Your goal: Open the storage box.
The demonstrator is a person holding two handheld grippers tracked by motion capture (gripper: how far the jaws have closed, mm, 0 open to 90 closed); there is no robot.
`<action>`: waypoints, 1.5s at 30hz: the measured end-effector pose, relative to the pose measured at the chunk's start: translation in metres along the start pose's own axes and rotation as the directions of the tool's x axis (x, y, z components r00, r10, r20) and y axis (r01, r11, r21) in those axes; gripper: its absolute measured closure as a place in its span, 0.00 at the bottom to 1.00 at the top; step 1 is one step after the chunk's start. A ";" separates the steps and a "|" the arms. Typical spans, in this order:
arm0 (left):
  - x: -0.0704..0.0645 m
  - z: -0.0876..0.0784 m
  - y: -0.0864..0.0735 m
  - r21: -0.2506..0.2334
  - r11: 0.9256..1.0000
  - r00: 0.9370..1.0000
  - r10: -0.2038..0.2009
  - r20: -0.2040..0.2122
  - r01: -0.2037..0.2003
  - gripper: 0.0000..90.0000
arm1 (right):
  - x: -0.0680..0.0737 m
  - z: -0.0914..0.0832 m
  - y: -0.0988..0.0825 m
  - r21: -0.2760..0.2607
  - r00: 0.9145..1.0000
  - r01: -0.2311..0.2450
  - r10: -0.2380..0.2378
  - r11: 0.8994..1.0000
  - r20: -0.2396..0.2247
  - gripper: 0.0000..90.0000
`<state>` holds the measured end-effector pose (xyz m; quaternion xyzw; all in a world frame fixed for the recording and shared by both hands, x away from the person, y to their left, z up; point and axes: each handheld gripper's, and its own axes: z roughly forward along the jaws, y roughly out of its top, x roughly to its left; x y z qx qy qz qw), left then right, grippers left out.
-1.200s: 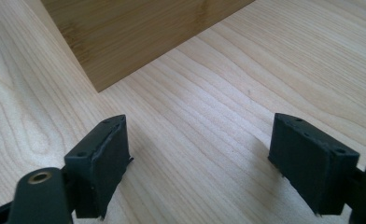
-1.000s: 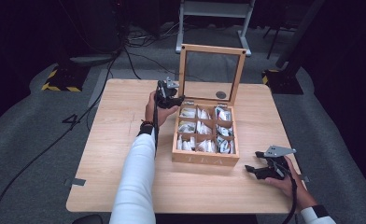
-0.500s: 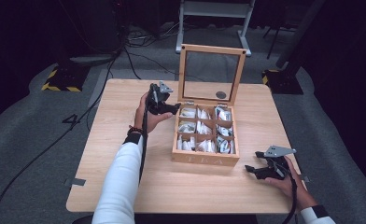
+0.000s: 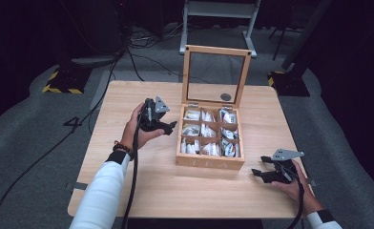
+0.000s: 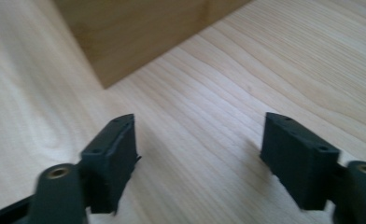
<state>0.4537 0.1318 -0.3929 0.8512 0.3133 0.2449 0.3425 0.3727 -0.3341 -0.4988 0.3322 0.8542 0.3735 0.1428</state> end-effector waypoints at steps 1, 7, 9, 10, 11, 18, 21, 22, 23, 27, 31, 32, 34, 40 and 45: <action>-0.001 -0.003 -0.006 0.004 1.000 1.000 0.002 0.002 -0.002 0.20 | 0.001 -0.002 0.001 -0.008 1.000 0.006 -0.006 1.000 -0.012 0.34; -0.003 -0.021 -0.032 0.011 1.000 1.000 -0.002 0.014 0.001 0.20 | 0.002 -0.010 0.007 -0.033 1.000 0.016 -0.016 0.999 -0.012 0.34; -0.005 -0.026 -0.043 0.021 1.000 1.000 0.001 0.010 -0.001 0.20 | 0.002 -0.014 0.009 -0.048 1.000 0.018 -0.018 0.999 -0.009 0.35; -0.006 -0.028 -0.048 0.029 1.000 1.000 0.004 0.009 -0.004 0.20 | 0.002 -0.016 0.011 -0.054 1.000 0.016 -0.016 0.998 -0.007 0.36; -0.007 -0.030 -0.053 0.040 0.999 1.000 0.006 0.007 -0.006 0.20 | 0.002 -0.017 0.012 -0.065 1.000 0.009 -0.010 0.998 -0.011 0.36; -0.017 -0.034 -0.091 0.090 0.996 1.000 0.005 0.016 -0.007 0.20 | 0.005 -0.028 0.030 -0.116 1.000 0.007 -0.007 0.993 0.001 0.39; -0.025 -0.034 -0.103 0.107 0.994 1.000 0.022 0.021 -0.024 0.20 | 0.009 -0.029 0.038 -0.134 1.000 0.017 -0.017 0.991 -0.001 0.40; -0.028 -0.034 -0.107 0.111 0.993 0.999 0.034 0.028 -0.037 0.20 | 0.010 -0.030 0.041 -0.142 1.000 0.017 -0.018 0.990 -0.008 0.42; -0.030 -0.034 -0.110 0.121 0.992 0.998 0.033 0.046 -0.038 0.20 | 0.011 -0.030 0.043 -0.148 1.000 0.019 -0.021 0.989 -0.013 0.43; -0.039 -0.036 -0.122 0.126 0.991 0.998 0.036 0.055 -0.043 0.19 | 0.014 -0.030 0.054 -0.163 0.999 0.028 -0.031 0.986 -0.018 0.43; -0.047 -0.035 -0.135 0.143 0.989 0.997 0.036 0.061 -0.044 0.19 | 0.020 -0.029 0.067 -0.179 0.998 0.044 -0.049 0.983 -0.026 0.43; -0.049 -0.035 -0.138 0.150 0.988 0.998 0.034 0.060 -0.042 0.19 | 0.021 -0.028 0.071 -0.186 0.998 0.047 -0.054 0.981 -0.030 0.43; -0.052 -0.035 -0.143 0.161 0.987 0.998 0.017 0.060 -0.027 0.19 | 0.025 -0.025 0.079 -0.193 0.997 0.055 -0.064 0.980 -0.041 0.44; -0.058 -0.038 -0.152 0.153 0.988 0.998 0.000 0.056 -0.008 0.20 | 0.038 -0.009 0.102 -0.185 0.994 0.081 -0.094 0.979 -0.062 0.47; -0.055 -0.040 -0.162 0.121 0.990 0.993 -0.088 0.085 0.077 0.20 | 0.046 0.006 0.117 -0.174 0.992 0.083 -0.099 0.981 -0.084 0.47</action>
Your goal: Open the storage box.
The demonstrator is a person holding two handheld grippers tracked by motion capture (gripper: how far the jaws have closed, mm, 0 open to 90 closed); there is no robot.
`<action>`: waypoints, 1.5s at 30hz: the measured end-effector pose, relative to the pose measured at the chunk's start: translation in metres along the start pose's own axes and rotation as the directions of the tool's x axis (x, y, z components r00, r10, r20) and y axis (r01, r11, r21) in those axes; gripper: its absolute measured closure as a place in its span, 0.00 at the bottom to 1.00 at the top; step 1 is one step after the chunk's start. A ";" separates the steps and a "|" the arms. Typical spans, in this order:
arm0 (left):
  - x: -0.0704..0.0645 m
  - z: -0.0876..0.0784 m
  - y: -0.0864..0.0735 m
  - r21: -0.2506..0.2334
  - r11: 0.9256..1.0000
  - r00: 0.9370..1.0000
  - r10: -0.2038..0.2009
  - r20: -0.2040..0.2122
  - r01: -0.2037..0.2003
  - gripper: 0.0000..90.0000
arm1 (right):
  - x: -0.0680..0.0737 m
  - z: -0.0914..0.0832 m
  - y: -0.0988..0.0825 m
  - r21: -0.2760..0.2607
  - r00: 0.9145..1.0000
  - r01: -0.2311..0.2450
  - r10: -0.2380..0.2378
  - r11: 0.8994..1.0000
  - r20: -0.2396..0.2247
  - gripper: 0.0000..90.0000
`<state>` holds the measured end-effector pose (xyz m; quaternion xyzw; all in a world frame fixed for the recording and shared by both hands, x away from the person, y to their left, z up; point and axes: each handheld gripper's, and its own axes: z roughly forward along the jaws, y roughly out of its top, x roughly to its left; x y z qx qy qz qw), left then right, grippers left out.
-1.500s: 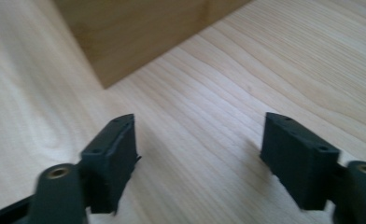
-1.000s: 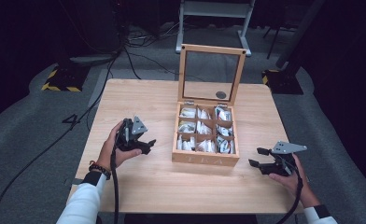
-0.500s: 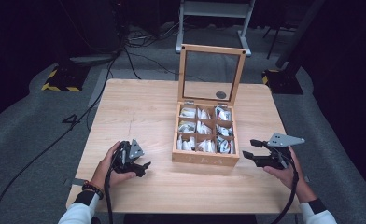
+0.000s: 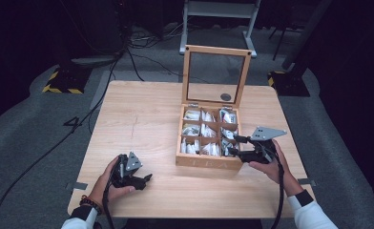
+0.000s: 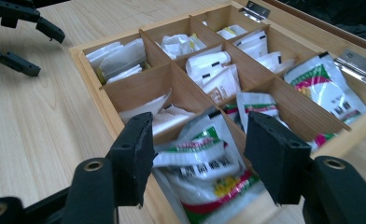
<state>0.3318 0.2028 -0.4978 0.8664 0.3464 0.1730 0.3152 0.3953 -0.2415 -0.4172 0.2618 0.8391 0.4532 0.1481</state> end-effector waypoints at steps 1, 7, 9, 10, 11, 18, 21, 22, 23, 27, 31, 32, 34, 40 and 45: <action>0.000 0.000 -0.002 -0.009 1.000 1.000 -0.007 -0.001 0.007 0.20 | 0.001 0.003 0.002 0.002 1.000 0.001 -0.001 1.000 -0.003 0.47; 0.001 -0.001 -0.010 -0.045 0.997 0.998 -0.054 0.018 0.055 0.20 | 0.008 0.022 0.014 0.016 1.000 -0.008 0.008 1.000 -0.011 0.47; 0.001 -0.001 -0.010 -0.037 0.997 0.997 -0.068 0.026 0.069 0.20 | 0.010 0.027 0.016 0.020 1.000 -0.012 0.012 1.000 -0.012 0.47; 0.002 -0.001 -0.010 -0.035 0.996 0.997 -0.076 0.030 0.077 0.20 | 0.011 0.029 0.017 0.024 1.000 -0.012 0.012 1.000 -0.011 0.47; 0.003 -0.001 -0.011 -0.034 0.996 0.996 -0.087 0.035 0.088 0.20 | 0.011 0.032 0.018 0.029 1.000 -0.009 0.010 1.000 -0.011 0.47; 0.003 -0.001 -0.011 -0.031 0.995 0.995 -0.090 0.040 0.092 0.20 | 0.017 0.048 0.020 0.064 1.000 -0.026 0.027 0.998 -0.015 0.49; 0.003 -0.001 -0.011 -0.032 0.995 0.995 -0.089 0.040 0.091 0.20 | 0.022 0.054 0.022 0.080 0.999 -0.028 0.029 0.996 -0.018 0.50; 0.003 -0.001 -0.011 -0.031 0.995 0.995 -0.091 0.041 0.093 0.20 | 0.023 0.056 0.022 0.089 0.999 -0.028 0.030 0.996 -0.016 0.51; 0.003 -0.001 -0.011 -0.032 0.995 0.994 -0.096 0.043 0.097 0.20 | 0.025 0.059 0.021 0.104 0.999 -0.029 0.032 0.994 -0.024 0.52; 0.003 -0.001 -0.011 -0.032 0.996 0.996 -0.086 0.038 0.087 0.20 | 0.029 0.066 0.021 0.124 0.999 -0.040 0.042 0.991 -0.018 0.55; 0.003 -0.001 -0.011 -0.032 0.995 0.995 -0.090 0.044 0.091 0.20 | 0.030 0.074 0.022 0.140 0.997 -0.076 0.080 0.987 -0.021 0.60; 0.003 -0.001 -0.011 -0.032 0.995 0.995 -0.089 0.045 0.091 0.20 | 0.031 0.076 0.022 0.150 0.997 -0.078 0.081 0.986 -0.011 0.62; 0.003 -0.001 -0.011 -0.031 0.996 0.995 -0.088 0.046 0.089 0.20 | 0.033 0.080 0.022 0.164 0.996 -0.087 0.089 0.983 -0.007 0.64; 0.002 -0.001 -0.011 -0.034 0.995 0.994 -0.093 0.049 0.095 0.20 | 0.043 0.088 0.024 0.180 0.997 -0.066 0.059 0.981 0.048 0.77; 0.003 -0.001 -0.011 -0.032 0.995 0.995 -0.089 0.052 0.090 0.20 | 0.038 0.082 0.022 0.147 0.994 -0.103 0.096 0.984 0.058 0.97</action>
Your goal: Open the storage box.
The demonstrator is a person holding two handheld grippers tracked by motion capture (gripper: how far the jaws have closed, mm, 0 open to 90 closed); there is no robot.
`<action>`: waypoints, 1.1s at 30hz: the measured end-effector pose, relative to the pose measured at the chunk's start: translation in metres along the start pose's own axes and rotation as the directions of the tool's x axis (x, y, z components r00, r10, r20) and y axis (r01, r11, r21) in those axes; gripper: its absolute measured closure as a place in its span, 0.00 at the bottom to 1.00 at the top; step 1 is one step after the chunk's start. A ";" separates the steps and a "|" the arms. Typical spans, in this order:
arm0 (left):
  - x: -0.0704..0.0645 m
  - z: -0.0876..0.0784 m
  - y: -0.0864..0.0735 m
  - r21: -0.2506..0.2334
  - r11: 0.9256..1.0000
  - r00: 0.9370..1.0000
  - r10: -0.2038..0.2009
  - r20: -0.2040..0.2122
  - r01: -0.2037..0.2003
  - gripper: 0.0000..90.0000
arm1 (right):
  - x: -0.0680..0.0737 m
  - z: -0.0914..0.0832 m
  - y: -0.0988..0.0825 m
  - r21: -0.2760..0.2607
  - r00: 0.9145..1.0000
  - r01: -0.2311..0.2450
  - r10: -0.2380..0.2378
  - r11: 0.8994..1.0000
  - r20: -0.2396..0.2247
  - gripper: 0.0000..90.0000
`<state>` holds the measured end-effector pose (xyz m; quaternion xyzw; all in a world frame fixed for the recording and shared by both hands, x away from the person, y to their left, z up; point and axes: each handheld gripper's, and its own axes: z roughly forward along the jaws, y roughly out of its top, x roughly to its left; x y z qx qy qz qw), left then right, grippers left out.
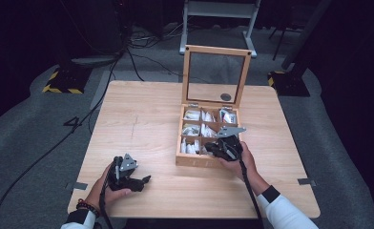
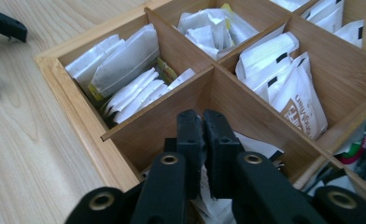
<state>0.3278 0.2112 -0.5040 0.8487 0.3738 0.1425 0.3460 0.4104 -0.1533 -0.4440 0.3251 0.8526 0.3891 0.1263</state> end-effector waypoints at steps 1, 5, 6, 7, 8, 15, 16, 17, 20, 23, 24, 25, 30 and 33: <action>0.000 0.000 0.000 0.000 1.000 1.000 0.000 0.000 0.000 0.20 | 0.000 -0.001 0.000 -0.005 1.000 -0.002 0.002 1.000 0.004 0.99; 0.000 0.000 0.000 0.000 1.000 1.000 0.000 0.001 0.000 0.20 | -0.003 -0.004 -0.001 -0.030 1.000 -0.004 0.004 1.000 0.003 1.00; 0.000 0.000 0.000 0.000 1.000 1.000 0.001 0.000 -0.001 0.20 | -0.004 -0.005 -0.001 -0.035 1.000 -0.004 0.004 0.999 0.008 1.00; 0.000 0.000 0.000 0.001 1.000 1.000 0.001 0.002 -0.001 0.20 | -0.005 -0.007 -0.001 -0.042 1.000 0.000 0.000 0.999 0.010 1.00; 0.000 0.000 0.000 0.001 1.000 1.000 0.001 0.003 -0.001 0.20 | -0.006 -0.009 -0.001 -0.050 1.000 0.003 -0.003 0.999 0.010 1.00; 0.003 0.002 0.002 0.010 1.000 1.000 0.017 0.012 -0.017 0.17 | -0.015 -0.015 -0.002 -0.069 1.000 -0.007 0.005 0.998 -0.031 1.00; 0.003 0.002 0.003 0.009 1.000 1.000 0.019 0.015 -0.019 0.16 | -0.016 -0.016 -0.002 -0.070 0.999 -0.007 0.005 0.998 -0.035 1.00; 0.004 0.003 0.003 0.009 1.000 1.000 0.022 0.018 -0.022 0.16 | -0.016 -0.016 -0.002 -0.074 0.999 -0.004 0.002 0.997 -0.033 1.00; 0.004 0.003 0.003 0.010 1.000 0.999 0.028 0.021 -0.028 0.16 | -0.015 -0.020 -0.001 -0.090 1.000 0.010 -0.012 0.996 -0.024 1.00; 0.005 0.004 0.004 0.011 0.999 0.999 0.033 0.032 -0.033 0.16 | -0.017 -0.025 0.000 -0.107 1.000 0.012 -0.015 0.994 -0.022 1.00; 0.006 0.005 0.005 0.010 0.999 0.999 0.036 0.032 -0.036 0.15 | -0.018 -0.026 -0.001 -0.110 1.000 0.006 -0.009 0.994 -0.021 1.00; 0.006 0.005 0.005 0.009 0.999 0.999 0.038 0.036 -0.039 0.15 | -0.019 -0.027 -0.001 -0.115 1.000 0.006 -0.008 0.993 -0.024 1.00; 0.006 0.006 0.006 0.010 0.999 0.998 0.041 0.037 -0.041 0.15 | -0.023 -0.035 -0.001 -0.141 1.000 0.006 -0.009 0.990 -0.025 1.00; 0.006 0.006 0.006 0.010 0.999 0.998 0.042 0.038 -0.043 0.15 | -0.023 -0.040 -0.001 -0.152 0.999 0.016 -0.021 0.988 -0.028 1.00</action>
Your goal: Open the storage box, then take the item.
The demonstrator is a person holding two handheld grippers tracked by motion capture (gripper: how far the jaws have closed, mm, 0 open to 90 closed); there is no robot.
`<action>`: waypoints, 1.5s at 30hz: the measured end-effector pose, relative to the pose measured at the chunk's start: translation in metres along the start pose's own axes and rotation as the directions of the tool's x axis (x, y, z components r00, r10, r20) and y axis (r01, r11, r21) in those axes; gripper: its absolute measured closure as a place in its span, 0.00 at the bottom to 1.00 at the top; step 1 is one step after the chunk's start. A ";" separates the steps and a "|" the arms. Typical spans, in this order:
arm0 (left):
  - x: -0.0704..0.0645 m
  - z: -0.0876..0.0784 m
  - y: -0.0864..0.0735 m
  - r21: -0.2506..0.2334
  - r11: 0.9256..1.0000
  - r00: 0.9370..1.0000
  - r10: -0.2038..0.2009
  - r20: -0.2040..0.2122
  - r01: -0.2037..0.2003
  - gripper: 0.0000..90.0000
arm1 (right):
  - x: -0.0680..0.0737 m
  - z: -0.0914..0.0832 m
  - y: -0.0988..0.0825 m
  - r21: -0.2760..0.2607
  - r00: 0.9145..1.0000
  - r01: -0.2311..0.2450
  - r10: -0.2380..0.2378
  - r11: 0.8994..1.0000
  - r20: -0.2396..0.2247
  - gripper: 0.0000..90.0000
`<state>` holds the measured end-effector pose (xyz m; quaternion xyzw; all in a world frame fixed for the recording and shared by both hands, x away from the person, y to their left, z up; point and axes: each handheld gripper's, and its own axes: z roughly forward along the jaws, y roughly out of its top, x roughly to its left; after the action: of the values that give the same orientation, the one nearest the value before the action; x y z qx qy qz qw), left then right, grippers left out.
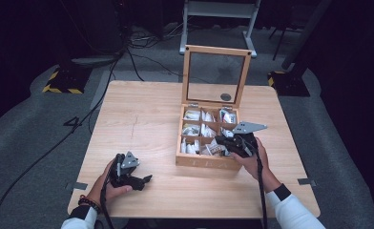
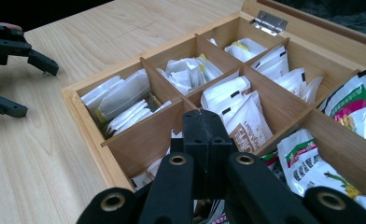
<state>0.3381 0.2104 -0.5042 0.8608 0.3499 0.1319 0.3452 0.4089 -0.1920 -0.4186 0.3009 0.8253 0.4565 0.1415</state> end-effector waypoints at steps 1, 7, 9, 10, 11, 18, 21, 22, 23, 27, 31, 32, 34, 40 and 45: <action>0.000 0.000 0.000 0.000 1.000 1.000 0.000 0.000 0.000 0.15 | 0.000 -0.002 0.001 -0.004 1.000 0.004 -0.004 1.000 -0.004 1.00; 0.000 0.000 0.000 0.001 1.000 1.000 0.000 0.001 0.000 0.15 | -0.001 -0.009 0.004 -0.024 1.000 0.024 -0.024 0.999 -0.014 1.00; 0.000 0.000 0.000 0.000 1.000 1.000 -0.001 0.001 0.001 0.15 | -0.002 -0.012 0.005 -0.035 0.999 0.027 -0.027 0.999 -0.016 1.00; 0.000 0.000 0.000 0.000 1.000 1.000 0.000 0.002 0.000 0.15 | -0.001 -0.013 0.005 -0.036 0.999 0.029 -0.030 0.999 -0.020 1.00; 0.000 0.000 0.000 0.001 1.000 1.000 0.001 0.002 -0.001 0.15 | -0.001 -0.015 0.006 -0.038 0.999 0.034 -0.035 0.999 -0.024 1.00; 0.000 0.000 0.000 0.000 1.000 1.000 -0.001 -0.001 0.001 0.15 | 0.005 -0.028 0.010 -0.071 0.996 0.063 -0.067 0.995 -0.051 1.00; 0.000 0.000 0.000 0.000 1.000 1.000 0.000 -0.003 0.000 0.15 | 0.009 -0.034 0.012 -0.083 0.995 0.077 -0.082 0.994 -0.060 1.00; 0.000 0.000 0.000 0.000 1.000 1.000 -0.001 -0.003 0.001 0.15 | 0.010 -0.035 0.013 -0.086 0.994 0.079 -0.084 0.993 -0.063 1.00; 0.000 0.000 0.000 0.000 1.000 1.000 -0.001 -0.002 0.001 0.15 | 0.010 -0.037 0.013 -0.089 0.994 0.080 -0.085 0.993 -0.064 1.00; 0.000 0.000 0.000 0.000 1.000 1.000 -0.001 -0.001 0.001 0.15 | 0.013 -0.042 0.013 -0.098 0.992 0.084 -0.092 0.992 -0.081 1.00; 0.000 0.000 0.000 0.000 1.000 1.000 0.000 0.000 0.000 0.15 | 0.017 -0.046 0.012 -0.100 0.989 0.095 -0.105 0.990 -0.101 1.00; 0.000 0.000 0.000 0.000 1.000 1.000 0.000 -0.001 0.000 0.15 | 0.018 -0.047 0.012 -0.099 0.988 0.098 -0.108 0.990 -0.106 1.00; 0.000 0.000 0.000 0.000 1.000 1.000 0.000 -0.001 0.000 0.15 | 0.021 -0.049 0.011 -0.100 0.986 0.107 -0.119 0.989 -0.120 1.00; 0.000 0.000 0.000 0.000 1.000 1.000 0.000 -0.001 0.000 0.15 | 0.029 -0.054 0.004 -0.090 0.976 0.139 -0.152 0.986 -0.156 1.00; 0.000 0.000 0.000 0.000 1.000 1.000 0.000 0.000 0.000 0.15 | 0.035 -0.055 -0.002 -0.074 0.969 0.161 -0.172 0.984 -0.178 1.00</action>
<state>0.3380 0.2103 -0.5042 0.8607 0.3501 0.1320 0.3452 0.3525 -0.2078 -0.3891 0.1827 0.8433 0.4930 0.1113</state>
